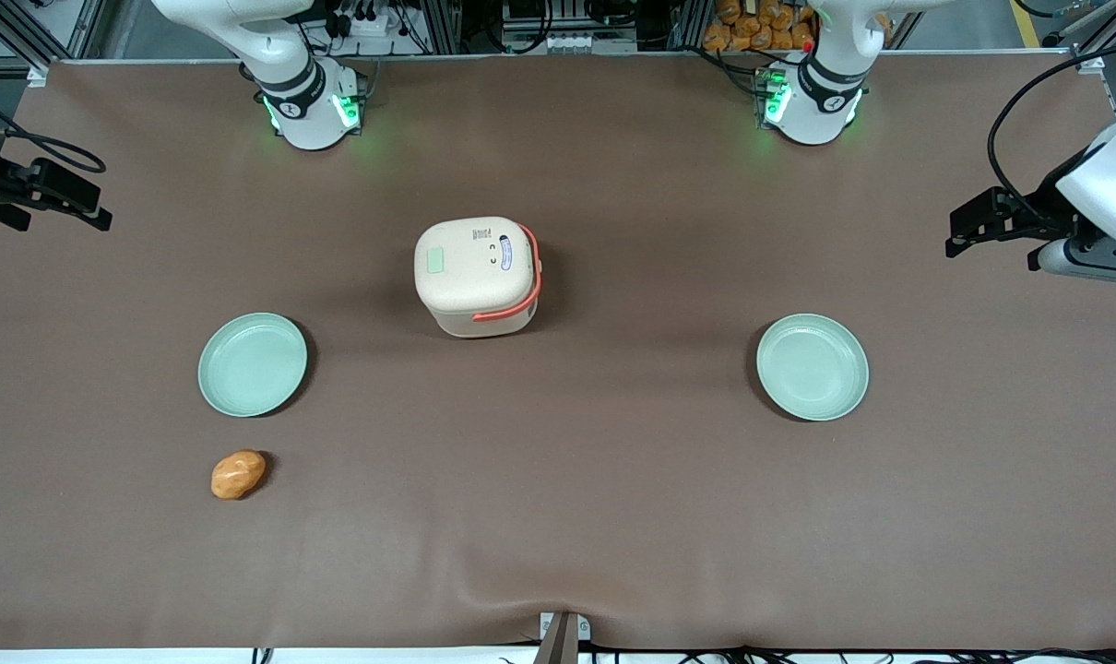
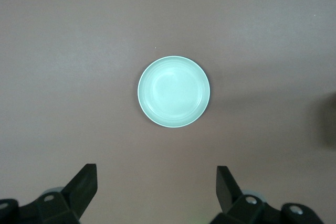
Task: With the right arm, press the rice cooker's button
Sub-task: 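Move the right gripper toward the white rice cooker's lid button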
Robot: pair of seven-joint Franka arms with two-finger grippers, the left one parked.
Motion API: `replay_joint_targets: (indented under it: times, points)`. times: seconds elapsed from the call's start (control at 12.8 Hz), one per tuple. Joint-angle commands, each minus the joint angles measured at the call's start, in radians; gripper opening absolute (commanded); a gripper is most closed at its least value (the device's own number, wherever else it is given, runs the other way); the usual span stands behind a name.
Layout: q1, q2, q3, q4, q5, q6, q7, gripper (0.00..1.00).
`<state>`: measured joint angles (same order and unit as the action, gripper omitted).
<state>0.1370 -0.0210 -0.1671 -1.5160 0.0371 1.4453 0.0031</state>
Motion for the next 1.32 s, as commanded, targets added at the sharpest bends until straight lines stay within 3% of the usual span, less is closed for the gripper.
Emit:
replay_joint_targets:
  times: [0.0, 0.23, 0.55, 0.86, 1.09, 1.25]
  points:
    - [0.004, 0.001, 0.0, 0.008, -0.013, -0.005, -0.011, 1.0]
    - [0.003, 0.004, 0.0, 0.008, -0.008, -0.005, -0.011, 1.0]
    - [0.085, 0.041, 0.001, -0.004, 0.006, -0.005, 0.004, 1.0]
    - [0.272, 0.075, 0.003, -0.071, 0.021, 0.047, 0.082, 0.99]
    - [0.438, 0.108, 0.003, -0.127, 0.02, 0.128, 0.311, 0.52]
    - [0.496, 0.107, 0.003, -0.199, 0.02, 0.209, 0.359, 0.43]
